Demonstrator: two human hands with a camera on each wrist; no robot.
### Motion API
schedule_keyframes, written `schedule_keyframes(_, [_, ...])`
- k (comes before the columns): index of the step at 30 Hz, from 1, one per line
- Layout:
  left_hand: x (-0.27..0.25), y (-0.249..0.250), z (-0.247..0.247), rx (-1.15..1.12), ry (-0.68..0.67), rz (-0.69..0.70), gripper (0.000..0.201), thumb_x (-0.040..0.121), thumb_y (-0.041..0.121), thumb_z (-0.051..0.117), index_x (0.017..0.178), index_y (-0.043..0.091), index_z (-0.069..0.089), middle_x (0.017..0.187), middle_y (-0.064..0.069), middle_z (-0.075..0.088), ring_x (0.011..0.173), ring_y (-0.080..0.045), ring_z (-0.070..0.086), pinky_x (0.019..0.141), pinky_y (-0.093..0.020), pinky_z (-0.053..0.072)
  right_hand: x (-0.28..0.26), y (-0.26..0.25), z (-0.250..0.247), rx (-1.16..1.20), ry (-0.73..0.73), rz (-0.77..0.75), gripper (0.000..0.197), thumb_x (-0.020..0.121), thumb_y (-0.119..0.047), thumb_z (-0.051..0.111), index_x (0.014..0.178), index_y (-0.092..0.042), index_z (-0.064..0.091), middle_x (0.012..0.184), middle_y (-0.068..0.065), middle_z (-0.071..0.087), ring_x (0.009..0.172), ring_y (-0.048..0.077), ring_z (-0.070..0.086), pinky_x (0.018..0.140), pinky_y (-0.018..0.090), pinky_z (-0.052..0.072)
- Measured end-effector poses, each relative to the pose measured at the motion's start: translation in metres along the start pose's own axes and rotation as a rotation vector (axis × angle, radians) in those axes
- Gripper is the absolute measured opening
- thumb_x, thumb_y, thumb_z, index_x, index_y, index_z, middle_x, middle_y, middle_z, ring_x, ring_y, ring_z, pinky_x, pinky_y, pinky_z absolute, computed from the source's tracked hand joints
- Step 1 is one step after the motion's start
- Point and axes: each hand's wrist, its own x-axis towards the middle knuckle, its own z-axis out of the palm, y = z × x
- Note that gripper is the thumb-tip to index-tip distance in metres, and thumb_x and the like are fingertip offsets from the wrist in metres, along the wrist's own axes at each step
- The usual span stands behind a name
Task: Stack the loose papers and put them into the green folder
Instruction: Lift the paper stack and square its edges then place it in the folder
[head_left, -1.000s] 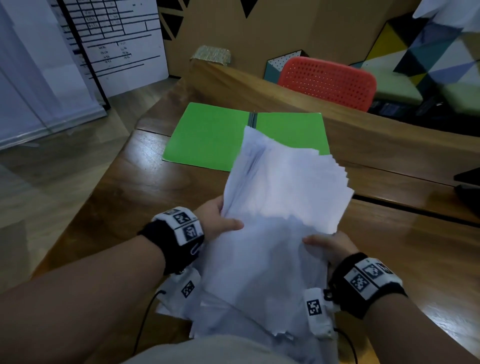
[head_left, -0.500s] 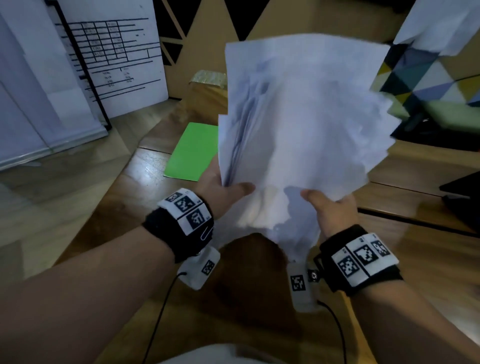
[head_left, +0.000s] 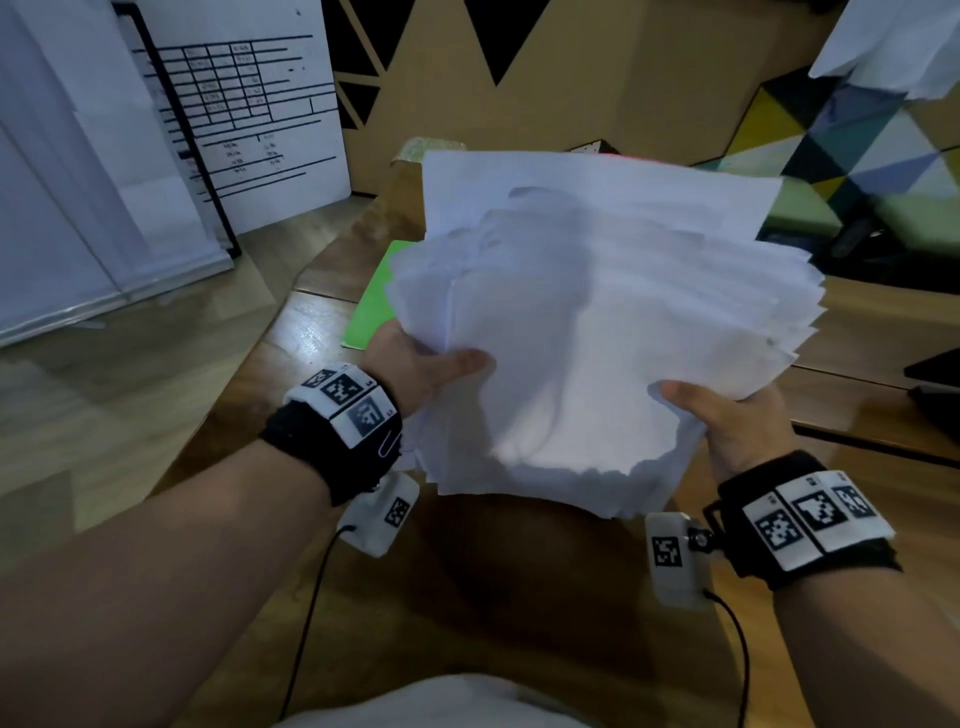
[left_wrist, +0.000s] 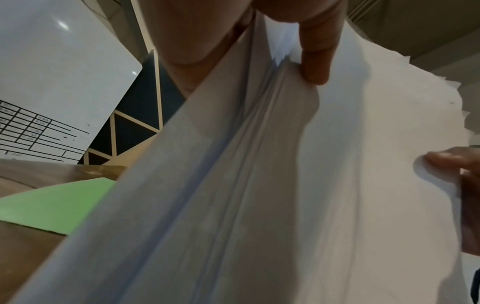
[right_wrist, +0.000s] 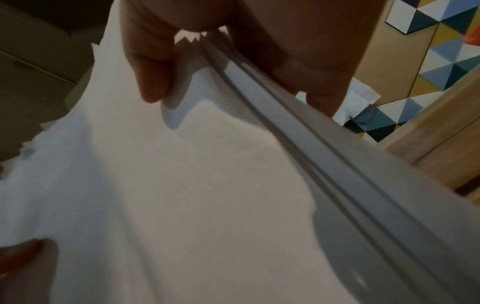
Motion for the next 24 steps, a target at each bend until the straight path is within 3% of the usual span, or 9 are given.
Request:
schedule_keyframes(2, [0.000,0.005,-0.002,0.006,-0.032,0.038,0.034,0.062,0.021,0.084,0.092,0.022,0.067,0.086,0.005,0.069,0.063,0.010,0.063,0.062,-0.012,0.054,0.001,-0.004,-0.002,0.011,-0.045,-0.006,0.054,0.047,-0.013,0.079,0.097,-0.015,0.059,0.077,-0.015,0.072,0.078,0.004,0.069,0.069,0.020,0.055])
schedule_keyframes(5, [-0.002,0.006,-0.004,-0.111,-0.081,0.053,0.054,0.045,0.025,0.089,0.095,0.020,0.069,0.096,0.001,0.073,0.086,-0.010,0.070,0.077,-0.028,0.057,0.000,-0.010,-0.005,0.021,-0.153,0.001,0.055,0.052,-0.004,0.075,0.104,-0.014,0.060,0.087,-0.013,0.074,0.087,0.006,0.069,0.069,0.020,0.055])
schedule_keyframes(7, [-0.003,0.007,-0.001,-0.139,-0.160,0.017,0.056,0.039,0.027,0.088,0.092,0.024,0.069,0.092,0.005,0.074,0.092,-0.017,0.070,0.077,-0.028,0.058,0.000,-0.009,-0.003,-0.007,-0.188,0.029,0.060,0.047,-0.017,0.084,0.103,-0.015,0.064,0.093,-0.008,0.075,0.093,0.011,0.069,0.073,0.025,0.057])
schedule_keyframes(10, [-0.005,0.014,0.013,-0.006,-0.142,0.017,0.044,0.058,0.018,0.085,0.098,0.020,0.066,0.085,0.008,0.067,0.081,-0.013,0.063,0.062,-0.011,0.054,0.000,-0.004,0.006,-0.024,-0.105,0.024,0.067,0.049,-0.014,0.088,0.111,-0.006,0.064,0.109,0.007,0.071,0.104,0.025,0.066,0.090,0.044,0.054])
schedule_keyframes(12, [-0.004,0.016,0.018,-0.008,-0.026,0.029,0.035,0.066,0.015,0.081,0.098,0.017,0.068,0.086,0.002,0.066,0.078,-0.013,0.062,0.061,-0.017,0.053,-0.002,-0.007,0.010,-0.007,-0.057,0.013,0.060,0.057,-0.001,0.083,0.113,-0.001,0.063,0.112,0.015,0.068,0.105,0.032,0.065,0.094,0.052,0.050])
schedule_keyframes(15, [-0.008,0.015,0.014,-0.177,0.027,0.022,0.026,0.055,0.008,0.086,0.076,0.019,0.074,0.081,0.000,0.073,0.080,-0.020,0.069,0.076,-0.036,0.058,-0.008,-0.018,0.008,0.005,-0.052,-0.018,0.049,0.056,-0.009,0.082,0.101,-0.007,0.066,0.098,0.007,0.071,0.096,0.030,0.067,0.085,0.043,0.055])
schedule_keyframes(17, [-0.012,0.010,0.008,-0.203,-0.002,0.081,0.034,0.047,0.013,0.088,0.077,0.025,0.075,0.082,0.001,0.075,0.087,-0.021,0.070,0.080,-0.043,0.058,-0.012,-0.021,0.004,-0.032,-0.095,-0.058,0.044,0.052,-0.015,0.080,0.093,-0.013,0.065,0.084,-0.005,0.072,0.087,0.019,0.068,0.074,0.033,0.056])
schedule_keyframes(21, [-0.013,-0.006,0.005,-0.127,-0.087,0.054,0.052,0.037,0.028,0.085,0.086,0.024,0.069,0.083,0.009,0.074,0.079,-0.004,0.069,0.071,-0.024,0.058,-0.016,-0.007,-0.004,-0.104,-0.245,0.029,0.051,0.055,-0.001,0.076,0.104,-0.012,0.064,0.092,-0.008,0.075,0.092,0.012,0.069,0.074,0.024,0.057])
schedule_keyframes(24, [-0.012,-0.012,0.005,-0.097,-0.107,0.015,0.045,0.047,0.023,0.083,0.089,0.023,0.069,0.080,0.010,0.074,0.078,-0.004,0.069,0.073,-0.028,0.056,-0.017,0.001,-0.011,-0.116,-0.254,0.077,0.056,0.061,0.012,0.073,0.114,-0.002,0.060,0.091,-0.009,0.075,0.092,0.013,0.069,0.067,0.019,0.056])
